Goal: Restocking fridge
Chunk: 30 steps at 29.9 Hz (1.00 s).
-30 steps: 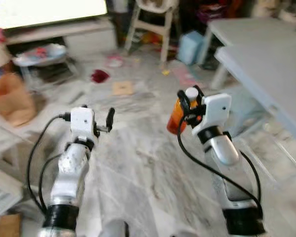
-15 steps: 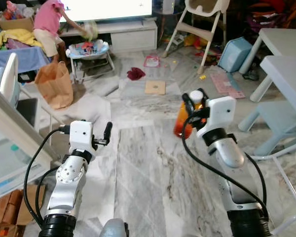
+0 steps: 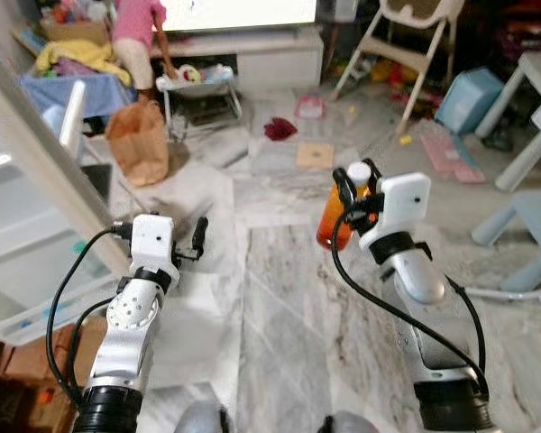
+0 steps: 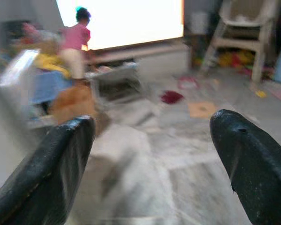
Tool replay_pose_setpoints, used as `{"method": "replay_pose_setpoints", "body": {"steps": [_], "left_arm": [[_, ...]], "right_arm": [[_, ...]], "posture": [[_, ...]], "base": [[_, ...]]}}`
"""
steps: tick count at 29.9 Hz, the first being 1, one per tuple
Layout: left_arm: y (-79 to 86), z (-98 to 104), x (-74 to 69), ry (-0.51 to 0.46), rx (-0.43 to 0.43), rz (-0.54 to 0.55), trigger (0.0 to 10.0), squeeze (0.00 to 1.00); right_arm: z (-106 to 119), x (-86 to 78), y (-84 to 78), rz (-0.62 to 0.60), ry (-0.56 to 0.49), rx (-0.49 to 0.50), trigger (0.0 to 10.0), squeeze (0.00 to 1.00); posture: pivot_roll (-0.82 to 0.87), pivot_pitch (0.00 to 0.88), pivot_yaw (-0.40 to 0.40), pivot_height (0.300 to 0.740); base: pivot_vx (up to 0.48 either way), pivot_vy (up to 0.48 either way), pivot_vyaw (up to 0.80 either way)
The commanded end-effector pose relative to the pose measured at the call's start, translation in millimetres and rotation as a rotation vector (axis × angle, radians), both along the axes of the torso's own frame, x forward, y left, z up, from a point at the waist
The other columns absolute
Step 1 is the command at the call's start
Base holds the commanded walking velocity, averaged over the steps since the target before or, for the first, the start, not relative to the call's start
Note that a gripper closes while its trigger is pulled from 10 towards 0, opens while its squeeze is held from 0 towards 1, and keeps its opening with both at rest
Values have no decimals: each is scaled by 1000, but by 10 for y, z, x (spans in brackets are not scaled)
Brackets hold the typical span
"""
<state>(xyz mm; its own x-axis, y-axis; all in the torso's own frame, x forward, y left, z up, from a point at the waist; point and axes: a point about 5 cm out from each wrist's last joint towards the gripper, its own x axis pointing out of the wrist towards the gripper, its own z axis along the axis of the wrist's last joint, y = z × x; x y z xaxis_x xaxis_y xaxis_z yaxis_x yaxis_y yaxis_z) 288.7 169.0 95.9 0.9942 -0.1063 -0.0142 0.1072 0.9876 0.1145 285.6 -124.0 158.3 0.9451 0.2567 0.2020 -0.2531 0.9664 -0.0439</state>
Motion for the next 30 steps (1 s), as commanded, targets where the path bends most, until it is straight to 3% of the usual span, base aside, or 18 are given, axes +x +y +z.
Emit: {"method": "replay_pose_setpoints", "body": {"steps": [1, 6, 11, 14, 18, 26, 30], "left_arm": [[56, -51, -30, 21, 10, 28, 10000, 0], [37, -40, -27, 10, 10, 21, 10000, 0], [14, -14, -17, -20, 34, 9, 10000, 0], [-20, 1, -22, -23, 0, -29, 10000, 0], [-25, 37, 10, -12, -40, 11, 10000, 0], [-10, 29, 30, -6, -39, -2, 10000, 0], [-9, 48, 31, -18, -30, -7, 10000, 0]], "right_arm": [[122, -2, 72, 30, -56, 7, 10000, 0], [122, 7, 73, 31, -58, 7, 10000, 0], [117, 16, 71, 34, -57, 5, 10000, 0], [108, 17, 78, 37, -56, 0, 10000, 0], [98, 22, 83, 41, -55, -2, 10000, 0], [76, 29, 98, 45, -48, -3, 10000, 0], [56, 34, 95, 37, -41, -1, 10000, 0]], "posture": [[-19, 40, -3, 740], [-16, 42, -5, 740], [-16, 38, -6, 740], [-16, 36, -5, 740], [-16, 36, -5, 740], [-13, 29, -5, 740], [-12, 35, -5, 740]], "base": [[0, 480, 794], [0, 480, 794], [0, 0, 788], [0, 0, 794], [0, 0, 789], [0, 0, 790], [0, 270, 169]]}}
